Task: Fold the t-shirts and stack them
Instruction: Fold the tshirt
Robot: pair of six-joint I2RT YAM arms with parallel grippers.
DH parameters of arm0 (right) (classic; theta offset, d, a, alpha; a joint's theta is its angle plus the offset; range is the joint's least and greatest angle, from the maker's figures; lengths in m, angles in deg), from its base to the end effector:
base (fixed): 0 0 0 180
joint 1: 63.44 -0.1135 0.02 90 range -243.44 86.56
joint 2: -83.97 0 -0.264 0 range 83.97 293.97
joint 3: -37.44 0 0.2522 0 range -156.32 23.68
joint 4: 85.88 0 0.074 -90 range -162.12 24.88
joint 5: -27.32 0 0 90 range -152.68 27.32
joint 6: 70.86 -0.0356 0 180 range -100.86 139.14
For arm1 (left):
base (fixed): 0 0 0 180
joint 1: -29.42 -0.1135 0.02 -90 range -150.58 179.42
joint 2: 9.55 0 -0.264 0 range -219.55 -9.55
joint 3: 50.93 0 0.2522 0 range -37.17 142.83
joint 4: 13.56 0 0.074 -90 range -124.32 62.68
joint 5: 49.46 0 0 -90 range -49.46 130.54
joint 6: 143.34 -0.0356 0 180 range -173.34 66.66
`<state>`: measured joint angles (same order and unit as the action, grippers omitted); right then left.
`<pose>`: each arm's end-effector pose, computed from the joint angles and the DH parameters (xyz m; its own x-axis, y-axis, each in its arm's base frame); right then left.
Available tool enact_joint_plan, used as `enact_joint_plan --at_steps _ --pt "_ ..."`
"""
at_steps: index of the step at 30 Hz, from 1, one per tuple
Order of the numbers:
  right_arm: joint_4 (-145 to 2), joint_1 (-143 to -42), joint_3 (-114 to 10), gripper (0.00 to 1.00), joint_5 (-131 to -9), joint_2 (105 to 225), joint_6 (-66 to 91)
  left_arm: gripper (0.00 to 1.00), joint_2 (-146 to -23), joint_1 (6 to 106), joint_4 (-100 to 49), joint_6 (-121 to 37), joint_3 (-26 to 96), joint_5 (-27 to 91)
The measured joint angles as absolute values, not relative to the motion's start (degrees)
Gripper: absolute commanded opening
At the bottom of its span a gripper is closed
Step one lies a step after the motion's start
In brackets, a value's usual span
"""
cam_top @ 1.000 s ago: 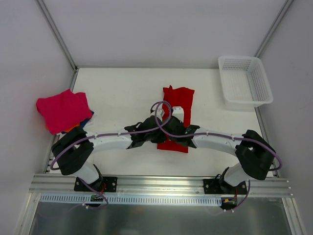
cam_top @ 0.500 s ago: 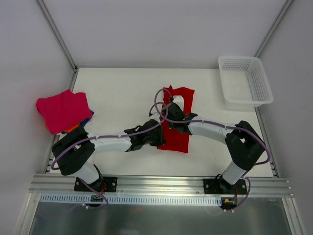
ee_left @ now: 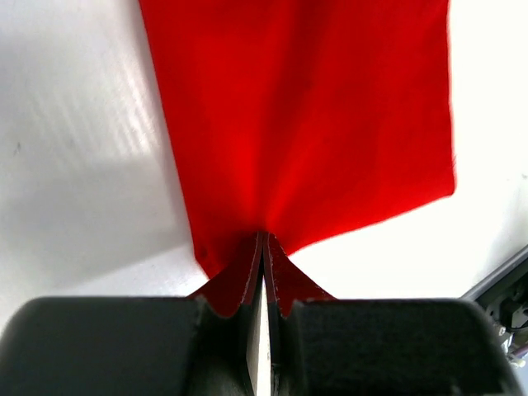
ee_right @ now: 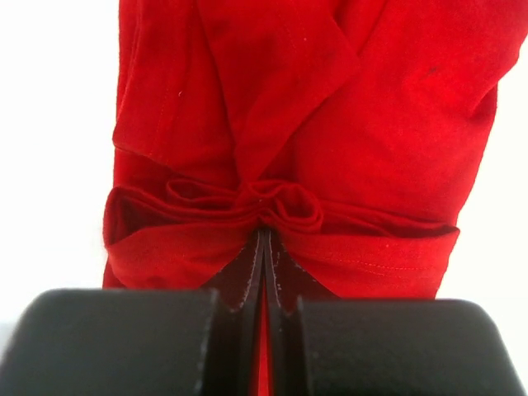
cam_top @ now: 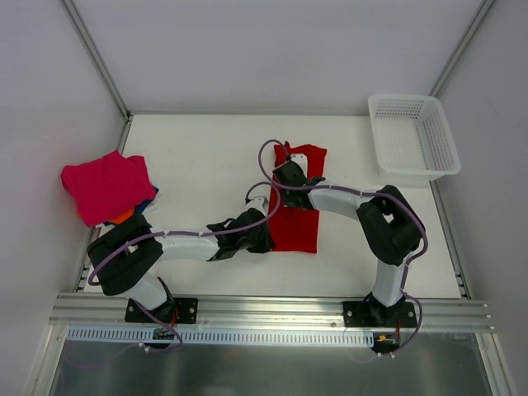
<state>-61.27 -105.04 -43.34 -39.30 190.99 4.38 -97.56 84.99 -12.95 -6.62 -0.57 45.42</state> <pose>0.3016 0.2489 0.1717 -0.6683 -0.2806 -0.6889 -0.2604 0.9558 -0.1367 0.1709 -0.2440 0.1573 -0.8038 -0.1103 -0.5845 0.2891 0.7863 -0.5460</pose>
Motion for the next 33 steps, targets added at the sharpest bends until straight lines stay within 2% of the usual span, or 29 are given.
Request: enact_joint_plan --at_steps 10,17,20,22,23,24,25,26,27,33 --pt "-61.73 -103.91 -45.16 0.01 -40.87 192.24 5.08 0.0 -96.58 86.9 -11.27 -6.43 -3.56 45.88" --pt "-57.44 -103.6 -48.02 0.01 -39.28 186.1 10.87 0.0 -91.03 87.2 -17.76 -11.06 1.25 49.97" --pt "-55.13 -103.4 -52.04 0.13 -37.84 180.44 13.43 0.0 -87.29 87.2 -20.49 -13.66 4.61 53.44" --pt "-54.36 -103.38 -52.65 0.24 -37.36 174.8 14.32 0.02 -83.97 87.2 -21.98 -15.43 6.05 56.26" --pt "-53.36 -103.38 -52.57 0.32 -37.38 171.41 14.5 0.11 -82.2 87.18 -22.57 -16.35 6.51 57.6" --pt "-52.64 -103.38 -52.37 0.54 -37.33 168.65 14.72 0.26 -80.86 87.16 -23.05 -16.85 6.73 58.54" --pt "-52.57 -103.38 -51.52 0.66 -37.44 164.87 14.15 0.7 -79.25 87.07 -23.55 -17.62 6.82 59.52" --pt "-52.13 -103.4 -50.27 0.72 -37.47 160.92 13.91 0.91 -77.91 87.05 -24.03 -18.34 6.8 60.44" --pt "-51.63 -103.47 -48.59 0.81 -37.68 157.07 13.8 0.99 -76.86 87.01 -24.21 -18.27 6.64 60.88" --pt "-48.81 -105.48 -31.26 0.86 -40.28 138.4 9.12 0.99 -74.5 86.68 -24.38 -16.15 -0.5 60.31"
